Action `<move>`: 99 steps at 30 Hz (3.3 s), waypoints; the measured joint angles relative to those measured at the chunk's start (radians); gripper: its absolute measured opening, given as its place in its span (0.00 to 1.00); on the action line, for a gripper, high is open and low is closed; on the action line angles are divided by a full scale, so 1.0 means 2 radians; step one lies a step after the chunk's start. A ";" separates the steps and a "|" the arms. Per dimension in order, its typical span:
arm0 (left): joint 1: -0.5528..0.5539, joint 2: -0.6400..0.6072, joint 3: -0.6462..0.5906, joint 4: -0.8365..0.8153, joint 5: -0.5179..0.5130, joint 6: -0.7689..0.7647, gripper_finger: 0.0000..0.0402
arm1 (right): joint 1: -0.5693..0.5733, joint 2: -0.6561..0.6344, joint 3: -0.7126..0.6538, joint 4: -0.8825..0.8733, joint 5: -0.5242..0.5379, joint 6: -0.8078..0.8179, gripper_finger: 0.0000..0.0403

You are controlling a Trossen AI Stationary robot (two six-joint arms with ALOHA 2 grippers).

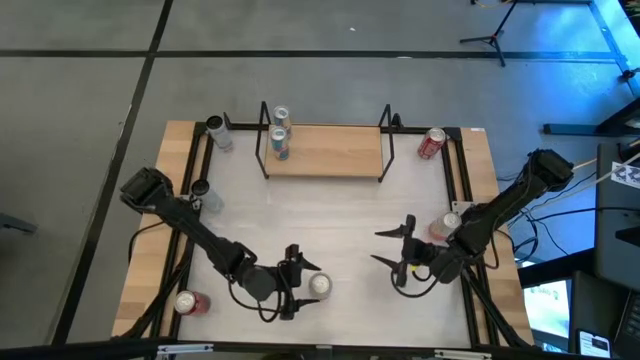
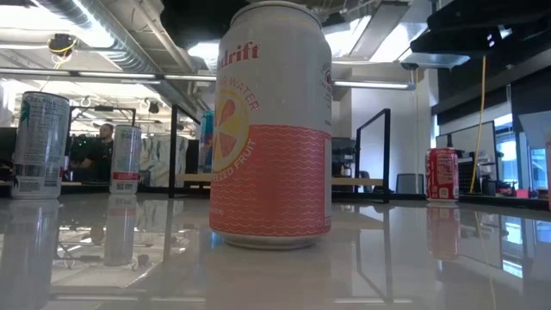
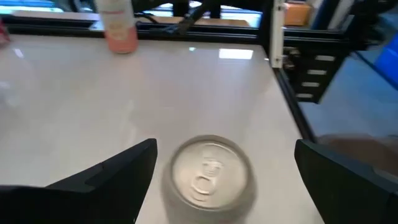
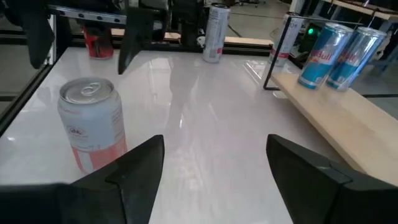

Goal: Place canned beverage on shelf
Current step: Put the bottom pink and white soda can on the shelf

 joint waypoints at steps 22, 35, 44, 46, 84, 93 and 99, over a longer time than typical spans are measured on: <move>0.013 0.025 -0.001 -0.005 0.015 -0.006 0.92 | 0.000 0.000 0.000 0.000 0.008 -0.023 0.70; 0.019 0.061 -0.001 0.025 0.029 -0.019 0.92 | 0.000 0.000 0.000 0.002 0.009 -0.023 0.70; 0.020 0.061 -0.001 0.026 0.029 -0.019 0.80 | 0.000 0.000 0.000 0.002 0.009 -0.024 0.70; 0.021 0.061 -0.001 0.026 0.029 -0.019 0.75 | 0.000 0.000 0.000 0.001 0.009 -0.024 0.70; 0.326 0.019 0.136 -0.182 -0.127 -0.004 0.70 | 0.000 0.000 0.000 -0.001 0.013 -0.025 0.70; 0.395 0.022 0.136 -0.186 -0.098 -0.016 0.70 | 0.000 0.000 0.000 -0.001 0.013 -0.035 0.70; 0.423 0.029 0.128 -0.177 -0.086 -0.019 0.70 | 0.000 0.000 0.000 -0.001 0.022 -0.036 0.70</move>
